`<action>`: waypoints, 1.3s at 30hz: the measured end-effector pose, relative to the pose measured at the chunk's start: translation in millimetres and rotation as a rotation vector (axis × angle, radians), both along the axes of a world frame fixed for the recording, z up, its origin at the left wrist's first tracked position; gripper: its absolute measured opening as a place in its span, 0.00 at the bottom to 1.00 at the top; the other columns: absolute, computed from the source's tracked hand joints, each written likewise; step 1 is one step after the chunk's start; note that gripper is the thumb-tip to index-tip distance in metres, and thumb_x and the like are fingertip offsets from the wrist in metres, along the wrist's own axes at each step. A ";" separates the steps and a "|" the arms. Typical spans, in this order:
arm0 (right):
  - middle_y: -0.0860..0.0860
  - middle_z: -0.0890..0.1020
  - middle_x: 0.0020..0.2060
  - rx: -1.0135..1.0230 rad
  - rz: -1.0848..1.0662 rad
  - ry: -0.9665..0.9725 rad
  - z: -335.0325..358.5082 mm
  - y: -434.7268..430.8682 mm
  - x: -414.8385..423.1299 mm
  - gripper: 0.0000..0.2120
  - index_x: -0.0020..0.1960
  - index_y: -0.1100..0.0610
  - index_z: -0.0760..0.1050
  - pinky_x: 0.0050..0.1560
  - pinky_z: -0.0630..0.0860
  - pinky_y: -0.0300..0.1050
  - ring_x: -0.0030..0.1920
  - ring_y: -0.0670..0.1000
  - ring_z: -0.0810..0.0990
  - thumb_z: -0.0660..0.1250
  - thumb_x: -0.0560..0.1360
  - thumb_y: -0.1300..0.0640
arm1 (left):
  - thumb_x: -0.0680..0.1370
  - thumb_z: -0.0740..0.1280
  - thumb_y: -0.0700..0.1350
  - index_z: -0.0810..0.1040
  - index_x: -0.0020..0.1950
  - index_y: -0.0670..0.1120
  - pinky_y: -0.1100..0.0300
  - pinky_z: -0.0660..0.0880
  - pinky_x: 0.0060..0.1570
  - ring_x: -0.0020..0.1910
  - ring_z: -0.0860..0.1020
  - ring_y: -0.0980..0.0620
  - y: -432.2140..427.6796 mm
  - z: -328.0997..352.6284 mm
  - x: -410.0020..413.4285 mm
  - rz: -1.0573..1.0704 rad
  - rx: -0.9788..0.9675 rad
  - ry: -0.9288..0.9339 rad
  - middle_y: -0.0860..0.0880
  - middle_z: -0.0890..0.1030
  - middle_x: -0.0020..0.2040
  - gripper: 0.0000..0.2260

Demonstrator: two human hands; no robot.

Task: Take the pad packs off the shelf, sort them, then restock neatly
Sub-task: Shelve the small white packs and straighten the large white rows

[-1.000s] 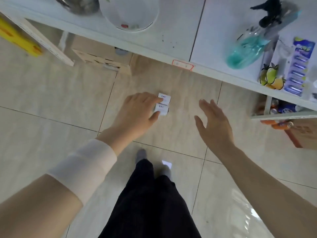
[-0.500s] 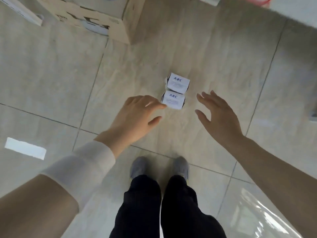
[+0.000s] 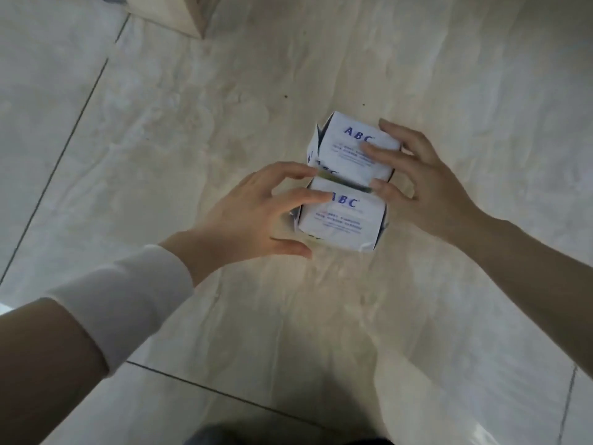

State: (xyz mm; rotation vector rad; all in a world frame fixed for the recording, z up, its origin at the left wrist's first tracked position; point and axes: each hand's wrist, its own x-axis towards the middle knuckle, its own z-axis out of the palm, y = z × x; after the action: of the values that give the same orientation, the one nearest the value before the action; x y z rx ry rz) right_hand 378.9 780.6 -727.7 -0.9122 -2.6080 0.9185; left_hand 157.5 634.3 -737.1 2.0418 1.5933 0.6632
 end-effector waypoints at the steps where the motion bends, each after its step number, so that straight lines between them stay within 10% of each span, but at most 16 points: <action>1: 0.52 0.64 0.67 0.005 0.012 0.034 -3.4 2.5 -0.6 0.20 0.65 0.51 0.69 0.66 0.60 0.29 0.68 0.46 0.64 0.61 0.74 0.48 | 0.66 0.69 0.62 0.68 0.65 0.53 0.52 0.70 0.61 0.63 0.69 0.49 1.4 -5.2 -0.1 -0.014 0.025 -0.029 0.46 0.66 0.65 0.30; 16: 0.52 0.69 0.57 -0.035 -0.088 0.183 -12.5 18.4 -14.2 0.21 0.61 0.50 0.72 0.54 0.75 0.41 0.56 0.48 0.72 0.67 0.70 0.46 | 0.67 0.74 0.50 0.74 0.57 0.47 0.70 0.68 0.56 0.57 0.71 0.60 3.4 -23.2 5.8 0.069 0.096 -0.328 0.45 0.69 0.57 0.21; 24: 0.50 0.76 0.51 -0.322 -0.373 0.285 10.7 14.6 -14.2 0.11 0.51 0.42 0.75 0.45 0.73 0.33 0.48 0.43 0.74 0.66 0.70 0.44 | 0.62 0.73 0.55 0.80 0.46 0.64 0.65 0.78 0.44 0.53 0.77 0.59 -13.9 12.0 7.2 0.429 -0.315 -0.789 0.57 0.76 0.53 0.14; 39: 0.52 0.78 0.52 -0.442 -0.643 0.170 342.7 -82.6 6.3 0.05 0.47 0.37 0.75 0.46 0.70 0.29 0.46 0.45 0.75 0.62 0.74 0.46 | 0.65 0.68 0.55 0.81 0.43 0.62 0.68 0.74 0.44 0.45 0.80 0.62 -82.6 357.2 25.0 0.459 -0.565 -0.896 0.60 0.83 0.43 0.08</action>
State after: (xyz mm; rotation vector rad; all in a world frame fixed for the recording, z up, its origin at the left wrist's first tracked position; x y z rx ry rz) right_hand 385.1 698.0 -385.0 -1.5671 -1.7941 1.3073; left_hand 182.5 551.7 -379.9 0.7754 1.4296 0.9612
